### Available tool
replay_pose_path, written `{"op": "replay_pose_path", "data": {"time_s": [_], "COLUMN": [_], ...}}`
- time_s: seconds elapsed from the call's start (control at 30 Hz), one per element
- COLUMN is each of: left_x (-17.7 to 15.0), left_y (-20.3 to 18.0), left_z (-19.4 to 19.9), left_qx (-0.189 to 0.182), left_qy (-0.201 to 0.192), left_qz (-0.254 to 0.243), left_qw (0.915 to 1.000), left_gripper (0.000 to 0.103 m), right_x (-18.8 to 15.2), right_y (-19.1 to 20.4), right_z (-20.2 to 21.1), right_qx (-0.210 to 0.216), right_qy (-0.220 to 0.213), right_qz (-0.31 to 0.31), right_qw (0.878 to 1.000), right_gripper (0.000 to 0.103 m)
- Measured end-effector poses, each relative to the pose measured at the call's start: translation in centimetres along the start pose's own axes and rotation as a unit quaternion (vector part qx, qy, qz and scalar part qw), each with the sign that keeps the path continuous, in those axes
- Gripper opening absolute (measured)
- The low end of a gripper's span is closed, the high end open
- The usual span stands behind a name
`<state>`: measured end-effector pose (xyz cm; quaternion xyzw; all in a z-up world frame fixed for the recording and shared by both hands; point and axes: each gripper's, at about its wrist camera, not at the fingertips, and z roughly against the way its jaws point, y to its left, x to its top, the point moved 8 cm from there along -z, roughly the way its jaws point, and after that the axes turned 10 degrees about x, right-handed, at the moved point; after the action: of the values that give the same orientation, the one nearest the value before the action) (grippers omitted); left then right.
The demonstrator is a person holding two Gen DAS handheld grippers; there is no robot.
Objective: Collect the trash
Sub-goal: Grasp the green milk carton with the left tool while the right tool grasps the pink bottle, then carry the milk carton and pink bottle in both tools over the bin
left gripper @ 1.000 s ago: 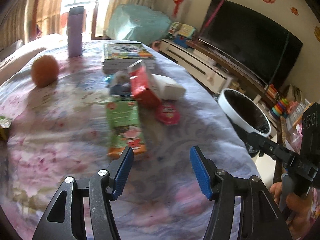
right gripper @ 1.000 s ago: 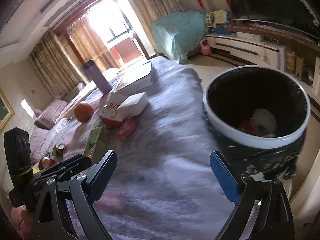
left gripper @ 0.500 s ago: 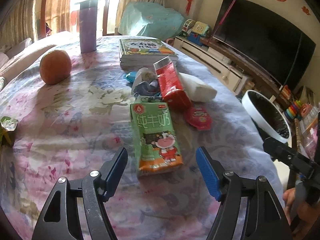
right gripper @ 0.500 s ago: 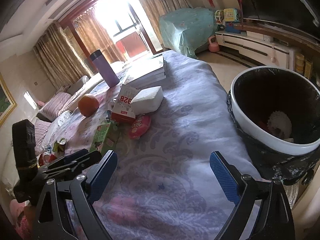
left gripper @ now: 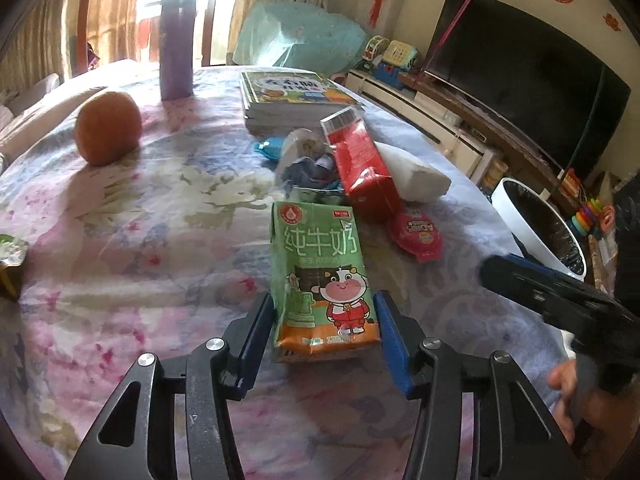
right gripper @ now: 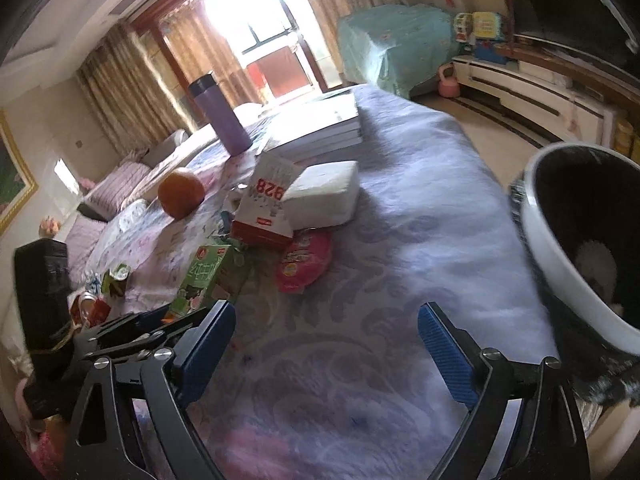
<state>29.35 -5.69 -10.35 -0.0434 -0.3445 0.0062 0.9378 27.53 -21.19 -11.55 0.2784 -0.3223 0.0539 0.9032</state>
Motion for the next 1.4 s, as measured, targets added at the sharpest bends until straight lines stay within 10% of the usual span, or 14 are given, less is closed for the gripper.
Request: {"op": "replay_pose_path", "data": {"time_s": [0.37,0.47,0.73,0.87,1.4], "left_x": [-1.0,-0.9,-0.7,-0.8,-1.3], "left_y": [2.5,2.5,2.3,2.0,-4.3], "left_z": [-0.1,-0.1,-0.5,-1.5,0.8], "left_qx": [0.004,0.008,0.023,0.028,-0.039], "left_qy": [0.012,0.013,0.015,0.017,0.003], "left_qz": [0.02,0.014,0.017,0.011,-0.032], "left_qw": [0.9997,0.9998,0.9995,0.9994,0.9987], "left_gripper": [0.05,0.05,0.065,0.051,0.05], "right_x": [1.4,1.6,0.1,-1.6,-2.6], "right_y": [1.2,0.7,0.3,-0.2,-2.5], "right_z": [-5.4,-6.1,-3.4,-1.1,5.4], "right_qx": [-0.015,-0.03,-0.01,-0.007,-0.009], "right_qy": [0.047,0.058,0.047,0.038,-0.025], "right_qz": [0.048,0.058,0.038,0.018,-0.029], "right_qw": [0.998,0.996,0.998,0.999,0.999], "right_gripper": [0.071,0.047,0.045,0.045,0.045]}}
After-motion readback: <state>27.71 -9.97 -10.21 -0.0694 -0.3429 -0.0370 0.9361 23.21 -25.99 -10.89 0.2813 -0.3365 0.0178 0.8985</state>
